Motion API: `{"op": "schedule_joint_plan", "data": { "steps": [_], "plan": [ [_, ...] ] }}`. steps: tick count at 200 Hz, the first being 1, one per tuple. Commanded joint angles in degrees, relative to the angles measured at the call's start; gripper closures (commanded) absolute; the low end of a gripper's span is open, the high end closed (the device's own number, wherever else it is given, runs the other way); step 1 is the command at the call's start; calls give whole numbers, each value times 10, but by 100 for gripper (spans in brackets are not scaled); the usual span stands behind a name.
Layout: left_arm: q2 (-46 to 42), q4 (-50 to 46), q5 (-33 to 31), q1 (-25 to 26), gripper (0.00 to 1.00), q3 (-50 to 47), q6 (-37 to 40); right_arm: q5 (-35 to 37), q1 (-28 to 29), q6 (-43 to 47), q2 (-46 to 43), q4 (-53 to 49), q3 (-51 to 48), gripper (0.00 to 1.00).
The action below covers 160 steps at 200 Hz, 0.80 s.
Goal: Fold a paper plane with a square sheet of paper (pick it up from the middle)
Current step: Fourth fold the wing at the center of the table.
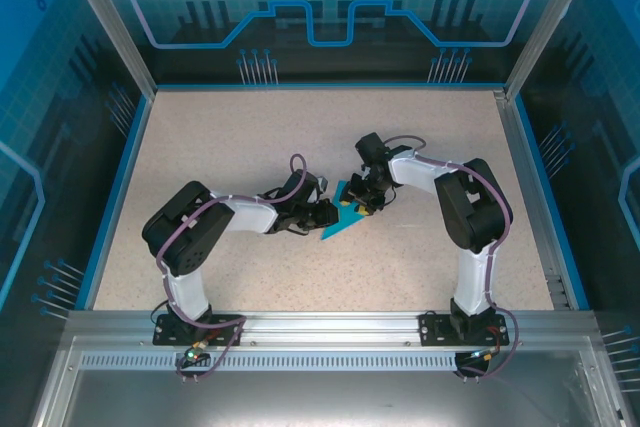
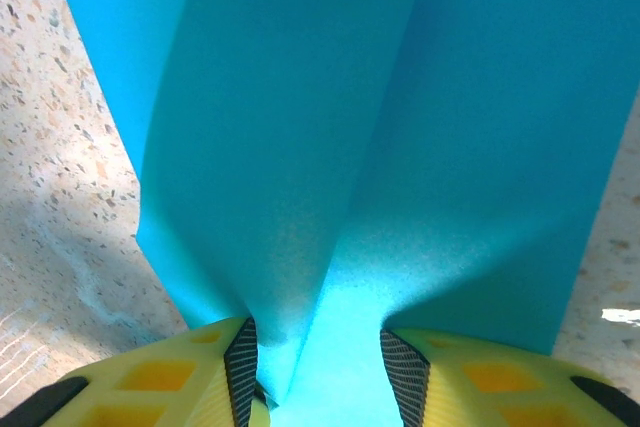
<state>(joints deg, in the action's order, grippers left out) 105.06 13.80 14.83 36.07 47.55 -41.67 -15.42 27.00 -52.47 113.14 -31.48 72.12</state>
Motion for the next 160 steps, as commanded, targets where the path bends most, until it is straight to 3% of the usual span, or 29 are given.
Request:
{"op": "schedule_joint_plan", "data": {
  "steps": [1, 88, 132, 160],
  "plan": [
    [20, -39, -6, -4, 87, 10, 9, 42, 6, 15, 38, -38, -32, 56],
    [30, -78, -5, -4, 92, 7, 14, -51, -11, 126, -126, 93, -49, 57],
    [30, -96, -8, -3, 94, 10, 14, -98, -7, 157, -111, 127, -78, 86],
    [30, -104, -10, -3, 95, 12, 12, -112, 0, 173, -85, 132, -77, 95]
  ]
}}
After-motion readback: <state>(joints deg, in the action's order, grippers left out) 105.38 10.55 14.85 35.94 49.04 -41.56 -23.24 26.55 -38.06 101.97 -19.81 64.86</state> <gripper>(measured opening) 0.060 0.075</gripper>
